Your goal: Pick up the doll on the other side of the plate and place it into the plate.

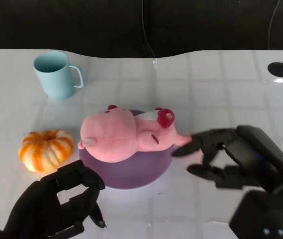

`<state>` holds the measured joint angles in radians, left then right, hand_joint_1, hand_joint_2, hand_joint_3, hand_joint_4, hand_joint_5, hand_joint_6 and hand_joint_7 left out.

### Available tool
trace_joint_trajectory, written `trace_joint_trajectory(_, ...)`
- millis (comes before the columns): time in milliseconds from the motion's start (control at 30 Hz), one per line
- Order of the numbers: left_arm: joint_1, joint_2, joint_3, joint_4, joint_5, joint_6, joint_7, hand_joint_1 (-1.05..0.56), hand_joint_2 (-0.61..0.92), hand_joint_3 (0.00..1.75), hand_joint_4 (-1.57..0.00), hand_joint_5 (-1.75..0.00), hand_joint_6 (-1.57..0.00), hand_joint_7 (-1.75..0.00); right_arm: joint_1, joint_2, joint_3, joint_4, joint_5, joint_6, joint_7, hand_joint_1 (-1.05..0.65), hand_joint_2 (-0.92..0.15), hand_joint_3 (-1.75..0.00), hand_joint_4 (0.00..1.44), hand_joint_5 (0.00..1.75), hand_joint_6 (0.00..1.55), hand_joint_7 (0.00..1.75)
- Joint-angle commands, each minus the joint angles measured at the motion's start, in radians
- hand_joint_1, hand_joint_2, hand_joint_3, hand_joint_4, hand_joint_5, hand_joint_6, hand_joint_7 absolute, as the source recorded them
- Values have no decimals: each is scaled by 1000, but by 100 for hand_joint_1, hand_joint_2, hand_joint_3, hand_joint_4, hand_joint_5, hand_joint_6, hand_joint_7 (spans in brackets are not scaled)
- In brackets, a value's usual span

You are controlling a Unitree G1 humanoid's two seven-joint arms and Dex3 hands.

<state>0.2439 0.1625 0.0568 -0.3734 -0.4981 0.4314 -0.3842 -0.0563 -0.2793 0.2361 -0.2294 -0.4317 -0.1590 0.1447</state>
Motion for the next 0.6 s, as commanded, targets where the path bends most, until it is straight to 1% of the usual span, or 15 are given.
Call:
trace_joint_trajectory(33,9,7,3,-26,4,4,18,-42,70,82,-67,-175,-66,-140,62,-20,-35,-50,16,3,3,-1,-39,-116,87,165,104,82)
trace_joint_trajectory(133,16,8,3,-32,1,2,15,-43,71,81,-67,-175,-67,-138,117,-24,-56,-87,30,-5,5,2,-34,-136,92,166,99,106)
trace_joint_trajectory(167,19,9,2,-34,3,-1,13,-43,71,81,-67,-175,-67,-138,140,-24,-65,-105,49,-6,11,3,-32,-140,92,167,98,111)
trace_joint_trajectory(200,22,10,2,-35,2,-3,11,-43,71,81,-67,-175,-67,-138,160,-24,-73,-123,65,-1,18,3,-30,-145,92,169,95,119)
trace_joint_trajectory(300,27,9,3,-41,-4,0,11,-44,71,80,-67,-175,-67,-137,217,-23,-95,-169,88,6,28,3,-27,-151,91,174,89,138)
trace_joint_trajectory(400,31,9,4,-48,-9,5,13,-44,71,80,-67,-175,-67,-137,269,-7,-121,-178,131,-32,12,8,-24,-153,93,175,86,149)
trace_joint_trajectory(467,33,11,4,-49,-11,5,11,-42,71,80,-66,-175,-66,-138,297,8,-135,-178,169,-48,6,11,-25,-156,95,175,84,158)
trace_joint_trajectory(600,34,14,4,-49,-7,3,11,-42,71,80,-67,-175,-67,-137,340,31,-143,-186,197,-40,0,12,-26,-160,93,175,80,160)
